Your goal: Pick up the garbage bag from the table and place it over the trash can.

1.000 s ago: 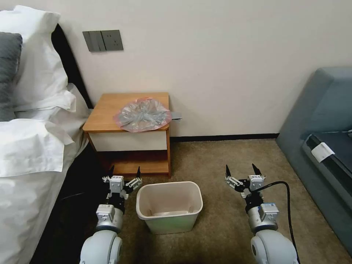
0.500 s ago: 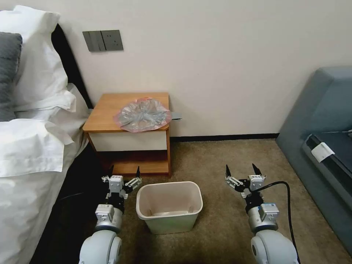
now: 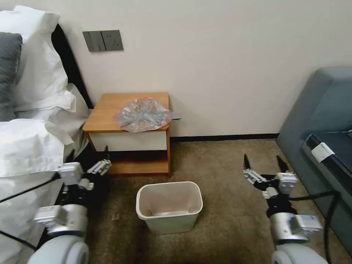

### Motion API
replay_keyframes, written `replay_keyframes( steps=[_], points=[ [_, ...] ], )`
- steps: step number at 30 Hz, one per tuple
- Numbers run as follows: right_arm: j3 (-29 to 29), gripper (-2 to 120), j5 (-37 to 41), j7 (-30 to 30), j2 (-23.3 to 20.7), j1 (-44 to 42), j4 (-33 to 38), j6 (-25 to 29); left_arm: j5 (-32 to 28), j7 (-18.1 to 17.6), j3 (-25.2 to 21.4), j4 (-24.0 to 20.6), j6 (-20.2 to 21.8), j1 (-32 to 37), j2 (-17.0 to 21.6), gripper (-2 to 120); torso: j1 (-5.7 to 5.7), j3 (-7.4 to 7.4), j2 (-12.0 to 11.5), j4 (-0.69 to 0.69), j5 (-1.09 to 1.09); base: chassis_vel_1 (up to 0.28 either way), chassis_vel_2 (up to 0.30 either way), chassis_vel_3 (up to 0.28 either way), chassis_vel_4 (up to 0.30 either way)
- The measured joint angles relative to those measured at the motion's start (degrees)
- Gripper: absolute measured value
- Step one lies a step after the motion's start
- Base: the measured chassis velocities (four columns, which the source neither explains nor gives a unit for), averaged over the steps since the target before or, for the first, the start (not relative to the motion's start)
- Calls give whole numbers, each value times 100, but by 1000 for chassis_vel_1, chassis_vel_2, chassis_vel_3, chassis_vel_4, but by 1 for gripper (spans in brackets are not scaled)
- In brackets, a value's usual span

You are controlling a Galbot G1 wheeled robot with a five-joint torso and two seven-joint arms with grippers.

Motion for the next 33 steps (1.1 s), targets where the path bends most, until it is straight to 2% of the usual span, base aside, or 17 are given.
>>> replay_keyframes(
  steps=[2, 4, 5, 8, 10, 13, 17, 18, 20, 21, 25, 26, 29, 32, 33],
  points=[
    [9, 100, 38, 19, 1, -74, 143, 6, 8, 5, -50, -44, 44, 59, 31, 100, 0, 0, 0, -1, -3, 0, 0, 0, 0],
    [-221, 100, 298, 140, -114, -180, 351, -168, 63, 9, -50, 0, 52, 70, 60, 100, 0, 0, 0, -1, 6, 0, 0, 0, 0],
    [-346, 100, 469, 223, -187, -266, 469, -260, 104, 2, -8, 74, 58, 68, 65, 100, 0, 0, 0, 2, -6, 0, 0, 0, 0],
    [-566, 100, 775, 371, -301, -434, 530, -456, 180, -25, 132, 212, 104, 48, 81, 100, 0, 0, 0, 0, 2, 0, 0, 0, 0],
    [-613, 100, 924, 428, -355, -421, 533, -513, 198, -43, 198, 253, 144, 31, 91, 100, 1, 0, 0, -2, -4, 0, 0, 0, 0],
    [-723, 100, 1249, 498, -551, -182, 465, -578, 250, -115, 360, 351, 188, -35, 126, 100, 0, 0, 0, 1, 0, 0, 0, 0, 0],
    [-864, 100, 2202, 510, -708, 347, 107, -578, 422, -280, 671, 616, 156, -185, 173, 100, 0, 1, 0, -1, -1, 0, 0, 0, 0],
    [-864, 100, 2202, 510, -708, 347, 107, -578, 422, -280, 671, 616, 156, -185, 173, 100, 0, 1, 0, -1, -1, 0, 0, 0, 0],
    [-884, 100, 3021, 517, -811, 807, -137, -676, 575, -384, 822, 649, 142, -204, 154, 100, 0, 1, 0, -1, -1, 0, 0, 0, 0],
    [-884, 100, 3021, 517, -811, 807, -137, -676, 575, -384, 822, 649, 142, -204, 154, 100, 0, 1, 0, -1, -1, 0, 0, 0, 0],
    [-982, 100, 4591, 529, -1025, 1678, -675, -955, 655, -427, 830, 588, 142, -186, 149, 100, 0, 1, 0, 0, -1, 0, 0, 0, 0],
    [-982, 100, 4591, 529, -1025, 1678, -675, -955, 655, -427, 830, 588, 142, -186, 149, 100, 0, 1, 0, 0, -1, 0, 0, 0, 0],
    [-1242, 100, 5659, 642, -1170, 2381, -1306, -1105, 695, -430, 818, 567, 148, -221, 143, 100, 0, 1, -1, 0, 0, 0, 0, 0, 0],
    [-1351, 100, 5991, 710, -1176, 2649, -1538, -1125, 714, -430, 827, 569, 152, -238, 122, 100, 0, 1, -1, 1, -1, 0, 0, 0, 0],
    [-1453, 100, 6323, 782, -1148, 2903, -1754, -1172, 736, -430, 847, 585, 152, -253, 102, 100, 0, 1, 0, 1, -1, 0, 0, 0, 0]
  ],
)
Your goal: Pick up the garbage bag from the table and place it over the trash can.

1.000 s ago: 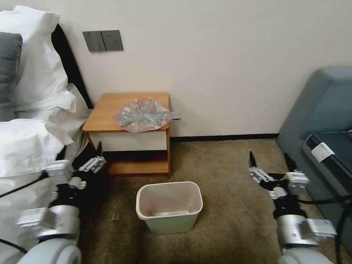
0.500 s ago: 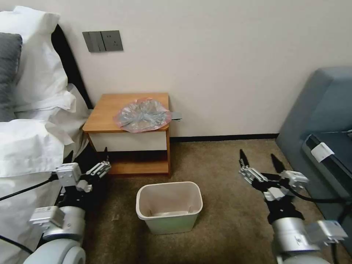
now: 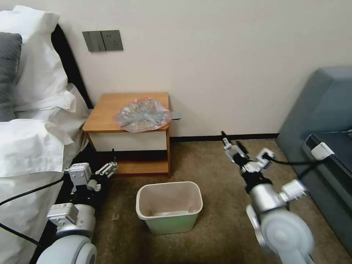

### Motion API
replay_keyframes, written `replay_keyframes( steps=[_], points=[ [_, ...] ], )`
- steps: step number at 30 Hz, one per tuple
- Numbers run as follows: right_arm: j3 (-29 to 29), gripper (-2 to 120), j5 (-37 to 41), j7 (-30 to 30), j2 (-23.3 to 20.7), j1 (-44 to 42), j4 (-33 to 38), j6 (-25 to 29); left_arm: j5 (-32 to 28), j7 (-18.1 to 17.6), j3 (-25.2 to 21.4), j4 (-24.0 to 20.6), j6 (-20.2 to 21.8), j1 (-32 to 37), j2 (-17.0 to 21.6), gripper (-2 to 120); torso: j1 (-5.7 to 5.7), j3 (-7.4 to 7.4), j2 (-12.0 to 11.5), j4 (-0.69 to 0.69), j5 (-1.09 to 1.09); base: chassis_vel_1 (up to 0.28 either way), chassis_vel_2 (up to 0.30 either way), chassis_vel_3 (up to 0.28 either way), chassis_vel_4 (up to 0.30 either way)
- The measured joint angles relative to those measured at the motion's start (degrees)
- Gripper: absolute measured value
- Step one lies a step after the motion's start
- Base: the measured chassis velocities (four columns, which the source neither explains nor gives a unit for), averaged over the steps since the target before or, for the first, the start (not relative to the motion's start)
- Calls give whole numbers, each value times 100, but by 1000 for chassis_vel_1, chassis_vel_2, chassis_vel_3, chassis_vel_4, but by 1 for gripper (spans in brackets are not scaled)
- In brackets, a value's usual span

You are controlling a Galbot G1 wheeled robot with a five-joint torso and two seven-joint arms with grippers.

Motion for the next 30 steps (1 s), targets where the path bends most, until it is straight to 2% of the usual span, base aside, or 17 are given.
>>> replay_keyframes(
  steps=[2, 3, 5, 6, 9, 10, 12, 17, 18, 25, 30],
  points=[
    [-182, 100, 710, 264, 165, 563, -455, -156, 46, 0, 38, 19, 1, -2, -30, 100, 0, 0, 0, -1, 0, 0, 0, 0, 0],
    [-182, 100, 710, 264, 165, 563, -455, -156, 46, 0, 38, 19, 1, -2, -30, 100, 0, 0, 0, -1, 0, 0, 0, 0, 0],
    [-325, 100, 1237, 544, 400, 1068, -941, -192, 58, 0, 38, 12, -3, 27, -34, 100, 0, 0, 0, 0, 0, 0, 0, 0, 0],
    [-325, 100, 1237, 544, 400, 1068, -941, -192, 58, 0, 38, 12, -3, 27, -34, 100, 0, 0, 0, 0, 0, 0, 0, 0, 0],
    [-350, 100, 1785, 642, 757, 1657, -1780, -197, 55, -1, -42, -50, -17, 82, -30, 100, 0, 0, 0, 0, -1, 0, 0, 0, 0],
    [-350, 100, 1785, 642, 757, 1657, -1780, -197, 55, -1, -42, -50, -17, 82, -30, 100, 0, 0, 0, 0, -1, 0, 0, 0, 0],
    [-341, 100, 2012, 678, 956, 1965, -2276, -269, 42, -9, -105, -76, -30, 111, -31, 100, 1, 1, 0, -1, -2, 0, 0, 0, 0],
    [-495, 100, 2009, 408, 1225, 2528, -3165, -317, 11, -9, -253, -99, -77, 128, -46, 100, 1, 0, 0, -1, -1, 0, 0, 0, 0],
    [-495, 100, 2009, 408, 1225, 2528, -3165, -317, 11, -9, -253, -99, -77, 128, -46, 100, 1, 0, 0, -1, -1, 0, 0, 0, 0],
    [-533, 100, 1535, -57, 1558, 3321, -4527, -211, 8, 0, -337, -100, -160, 130, -99, 100, 1, 0, 0, 0, -1, 0, 0, 0, 0],
    [-547, 99, 1436, -210, 1557, 3520, -4863, -205, 51, 0, -344, -100, -251, 198, -159, 100, 0, 0, 0, -1, -1, 0, 0, 0, 0]
  ],
)
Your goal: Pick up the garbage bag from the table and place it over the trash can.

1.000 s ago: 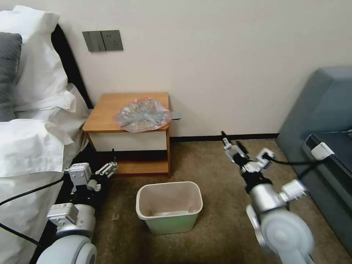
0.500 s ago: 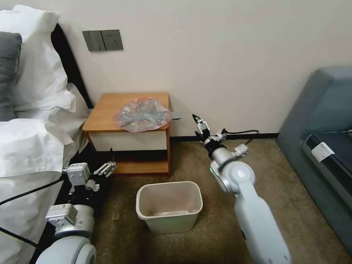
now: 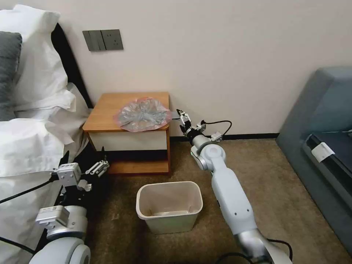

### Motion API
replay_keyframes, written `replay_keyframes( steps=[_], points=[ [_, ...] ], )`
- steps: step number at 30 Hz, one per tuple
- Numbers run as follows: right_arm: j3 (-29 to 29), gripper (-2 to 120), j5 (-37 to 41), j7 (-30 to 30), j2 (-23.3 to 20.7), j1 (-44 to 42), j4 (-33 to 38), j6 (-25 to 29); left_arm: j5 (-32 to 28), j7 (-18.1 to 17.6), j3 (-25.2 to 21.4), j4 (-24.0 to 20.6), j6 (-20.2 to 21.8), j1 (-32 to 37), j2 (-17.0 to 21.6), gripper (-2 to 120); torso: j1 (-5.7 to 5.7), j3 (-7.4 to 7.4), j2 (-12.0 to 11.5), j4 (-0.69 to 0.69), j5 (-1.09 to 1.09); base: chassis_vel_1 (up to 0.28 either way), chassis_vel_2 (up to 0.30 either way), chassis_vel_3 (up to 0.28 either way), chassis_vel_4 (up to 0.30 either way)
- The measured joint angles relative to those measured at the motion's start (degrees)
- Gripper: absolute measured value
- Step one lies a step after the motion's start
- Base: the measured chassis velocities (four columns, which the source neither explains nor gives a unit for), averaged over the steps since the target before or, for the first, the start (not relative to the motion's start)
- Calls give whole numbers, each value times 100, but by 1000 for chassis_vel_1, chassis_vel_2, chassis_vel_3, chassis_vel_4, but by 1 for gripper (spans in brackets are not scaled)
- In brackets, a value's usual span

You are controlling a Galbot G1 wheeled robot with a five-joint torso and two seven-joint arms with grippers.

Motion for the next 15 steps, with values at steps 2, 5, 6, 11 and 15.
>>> replay_keyframes(
  steps=[2, 5, 6, 11, 15],
  points=[
    [-32, 89, -16, 0, 0, 33, -58, 8, 86, -4, 19, 0, -62, 35, -47, 100, 0, 0, 0, 0, 0, 0, 0, 0, 0],
    [-84, 81, -33, -6, 0, 32, -57, 16, 149, -4, 34, 1, -85, 36, -88, 100, 0, 0, 0, 0, 0, 0, 0, 0, 0],
    [-119, 75, -47, -12, 1, 23, -51, 25, 192, -5, 47, 4, -89, 35, -113, 100, 0, -1, 0, 0, 0, 0, 0, 0, 0],
    [-158, 57, -121, -23, 2, -8, 5, 63, 330, -7, 133, 12, -132, 69, -129, 100, 0, -1, 0, 0, 0, 0, 0, 0, 0],
    [-183, 43, -170, -44, 2, -7, 46, 98, 414, -7, 172, 7, -165, 106, -145, 100, 0, -1, 0, 0, 0, 0, 0, 0, 0]
  ],
)
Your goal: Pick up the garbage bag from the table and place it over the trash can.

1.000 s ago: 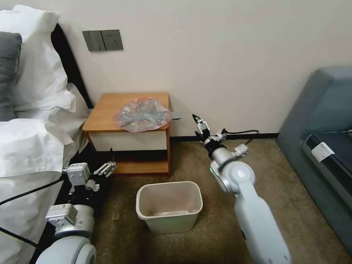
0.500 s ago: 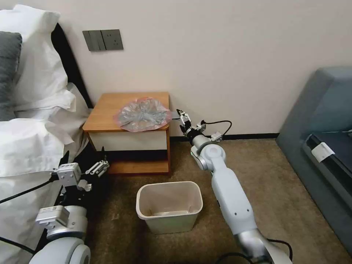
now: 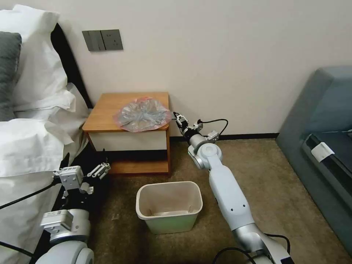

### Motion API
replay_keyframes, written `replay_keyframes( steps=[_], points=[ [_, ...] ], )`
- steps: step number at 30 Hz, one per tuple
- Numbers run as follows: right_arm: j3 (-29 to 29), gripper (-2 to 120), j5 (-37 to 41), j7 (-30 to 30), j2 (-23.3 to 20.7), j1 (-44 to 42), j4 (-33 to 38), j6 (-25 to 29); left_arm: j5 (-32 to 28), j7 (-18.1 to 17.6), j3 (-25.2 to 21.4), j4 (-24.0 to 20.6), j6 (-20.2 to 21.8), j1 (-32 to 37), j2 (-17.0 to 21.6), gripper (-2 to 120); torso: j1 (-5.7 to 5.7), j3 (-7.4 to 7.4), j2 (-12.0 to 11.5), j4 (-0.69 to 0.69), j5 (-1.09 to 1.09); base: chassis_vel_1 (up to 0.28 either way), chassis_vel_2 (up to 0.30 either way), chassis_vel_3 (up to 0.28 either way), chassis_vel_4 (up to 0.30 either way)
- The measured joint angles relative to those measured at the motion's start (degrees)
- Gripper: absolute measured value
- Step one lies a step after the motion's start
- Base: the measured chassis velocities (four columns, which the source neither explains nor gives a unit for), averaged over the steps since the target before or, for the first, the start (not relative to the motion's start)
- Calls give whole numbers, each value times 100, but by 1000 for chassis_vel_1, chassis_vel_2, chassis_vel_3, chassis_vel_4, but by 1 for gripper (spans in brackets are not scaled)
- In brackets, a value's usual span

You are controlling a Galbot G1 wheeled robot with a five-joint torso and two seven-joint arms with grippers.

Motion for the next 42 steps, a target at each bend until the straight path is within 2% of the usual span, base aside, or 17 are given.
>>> replay_keyframes(
  steps=[1, 4, 5, 7, 9, 11, 13, 16, 19, 21, 22, 24, 27, 30, 35, 37, 42],
  points=[
    [0, 43, 0, 0, 0, 0, 0, 0, 0, 0, 0, 0, 0, 0, 0, 100, 0, 0, 0, 0, 0, 0, 0, 0, 0],
    [-35, 28, -19, -12, 27, -2, 78, 7, 24, -1, -14, -2, -28, 12, -1, 100, 0, 0, 0, 1, 1, 0, 0, 0, 0],
    [-35, 28, -19, -12, 27, -2, 78, 7, 24, -1, -14, -2, -28, 12, -1, 100, 0, 0, 0, 1, 1, 0, 0, 0, 0],
    [-88, 16, -83, -59, 24, -40, 154, 78, 38, -2, -28, -2, -83, 24, -3, 100, 0, 0, 0, 0, 1, 0, 0, 0, 0],
    [-101, 14, -95, -65, 23, -50, 175, 95, 39, -2, -30, -3, -87, 27, -4, 100, 0, 0, 0, 0, 0, 0, 0, 0, 0],
    [-195, 3, -138, -75, 17, -152, 405, 187, 62, -4, -36, -2, -114, 55, -15, 100, 0, 0, 0, 0, 0, 0, 0, 0, 0],
    [-215, 0, -143, -75, 16, -191, 484, 201, 73, -4, -37, -3, -120, 58, -17, 100, 0, 0, 0, 1, 0, 0, 0, 0, 0],
    [-280, 0, -172, -7, 12, -364, 793, 249, 118, -5, -35, 21, -150, 59, -27, 100, 0, 0, 0, 0, 0, 0, 0, 0, 0],
    [-341, 0, -155, 217, 3, -607, 1220, 279, 150, -5, -31, 39, -177, 60, -31, 100, 0, 0, 0, 1, 0, 0, 0, 0, 0],
    [-422, 0, -125, 553, -102, -934, 1782, 338, 157, -5, -37, 46, -190, 65, -20, 100, 0, -1, 1, 1, 0, 0, 0, 0, 0],
    [-422, 0, -125, 553, -102, -934, 1782, 338, 157, -5, -37, 46, -190, 65, -20, 100, 0, -1, 1, 1, 0, 0, 0, 0, 0],
    [-499, 0, -81, 993, -258, -1334, 2382, 371, 158, -6, -42, 64, -210, 63, -12, 100, 0, 0, 0, 0, 2, 0, 0, 0, 0],
    [-554, 0, -108, 1158, -373, -1585, 2770, 383, 161, -6, -41, 70, -221, 56, -12, 100, 0, -1, 0, 0, 1, 0, 0, 0, 0],
    [-724, 0, -202, 1332, -761, -2181, 3599, 391, 184, -6, -32, 78, -232, 52, -6, 100, 0, -1, 0, 0, 1, 0, 0, 0, 0],
    [-825, 0, -264, 1453, -1056, -2754, 4182, 391, 203, -6, -39, 116, -250, 44, 6, 100, -1, -1, 1, 0, 0, 0, 0, 0, 0],
    [-888, 0, -652, 1403, -1231, -3287, 4429, 396, 218, -6, -39, 151, -259, 34, 9, 100, -1, -1, 1, 0, 1, 0, 0, 0, 0],
    [-982, 0, -1343, 1149, -1406, -3898, 4506, 476, 310, -3, -25, 245, -284, -16, 12, 100, -1, -1, 1, 0, 1, 0, 0, 0, 0]
  ],
)
